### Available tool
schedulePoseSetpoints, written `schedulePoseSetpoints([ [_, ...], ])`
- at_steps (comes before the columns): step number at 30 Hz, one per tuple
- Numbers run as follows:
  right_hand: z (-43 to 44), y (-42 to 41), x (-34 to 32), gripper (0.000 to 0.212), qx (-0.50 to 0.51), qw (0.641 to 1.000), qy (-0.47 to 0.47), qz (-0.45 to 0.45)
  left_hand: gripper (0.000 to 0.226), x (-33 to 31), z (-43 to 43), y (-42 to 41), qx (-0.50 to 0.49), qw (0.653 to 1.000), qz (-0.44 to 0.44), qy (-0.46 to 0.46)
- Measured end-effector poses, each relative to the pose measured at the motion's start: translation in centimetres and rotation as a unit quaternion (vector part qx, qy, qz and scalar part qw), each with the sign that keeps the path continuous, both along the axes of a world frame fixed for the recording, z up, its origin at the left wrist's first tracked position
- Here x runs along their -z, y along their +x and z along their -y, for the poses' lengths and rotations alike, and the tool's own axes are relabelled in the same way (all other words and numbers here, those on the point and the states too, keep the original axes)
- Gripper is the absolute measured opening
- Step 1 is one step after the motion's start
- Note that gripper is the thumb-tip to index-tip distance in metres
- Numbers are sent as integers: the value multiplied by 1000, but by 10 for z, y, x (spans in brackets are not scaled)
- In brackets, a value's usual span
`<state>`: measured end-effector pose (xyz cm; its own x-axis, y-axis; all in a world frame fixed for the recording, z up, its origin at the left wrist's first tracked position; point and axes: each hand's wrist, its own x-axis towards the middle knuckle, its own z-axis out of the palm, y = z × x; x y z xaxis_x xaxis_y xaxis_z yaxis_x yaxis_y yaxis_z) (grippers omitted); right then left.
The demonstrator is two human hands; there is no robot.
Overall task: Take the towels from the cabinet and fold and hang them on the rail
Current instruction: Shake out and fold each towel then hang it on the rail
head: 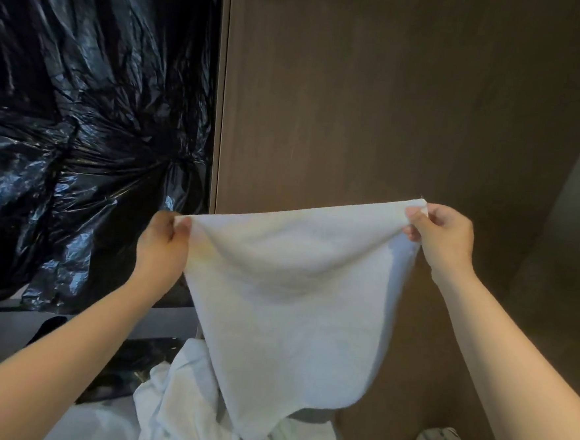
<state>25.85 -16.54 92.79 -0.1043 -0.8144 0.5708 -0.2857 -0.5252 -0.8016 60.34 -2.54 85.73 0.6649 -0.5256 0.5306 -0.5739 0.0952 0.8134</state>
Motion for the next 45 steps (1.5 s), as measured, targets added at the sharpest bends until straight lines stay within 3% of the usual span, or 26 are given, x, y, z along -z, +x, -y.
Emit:
schedulePoseSetpoints([
  [6,-12,-1,3,38,38,998,-51,-4,12,-34,-9,-12,-27,993,47,-102],
  [12,-32,3,14,44,64,991,-104,48,12,-45,-30,-26,-8,992,52,-118],
  [17,-35,-2,25,47,8,996,-34,88,18,-35,-34,-10,21,995,-50,-84],
  [22,-31,3,71,42,48,997,31,-54,7,13,-21,-5,-22,998,28,50],
  [25,-38,8,111,41,25,994,77,-68,12,51,-21,-13,-14,995,4,99],
  [30,-75,33,157,31,-59,992,89,-70,14,77,-37,-56,19,995,-48,90],
  [35,-116,57,162,14,-105,992,63,-28,15,81,-60,-103,109,986,-113,52],
  [45,-163,74,171,10,-185,969,161,32,11,99,-91,-118,152,969,-190,47],
])
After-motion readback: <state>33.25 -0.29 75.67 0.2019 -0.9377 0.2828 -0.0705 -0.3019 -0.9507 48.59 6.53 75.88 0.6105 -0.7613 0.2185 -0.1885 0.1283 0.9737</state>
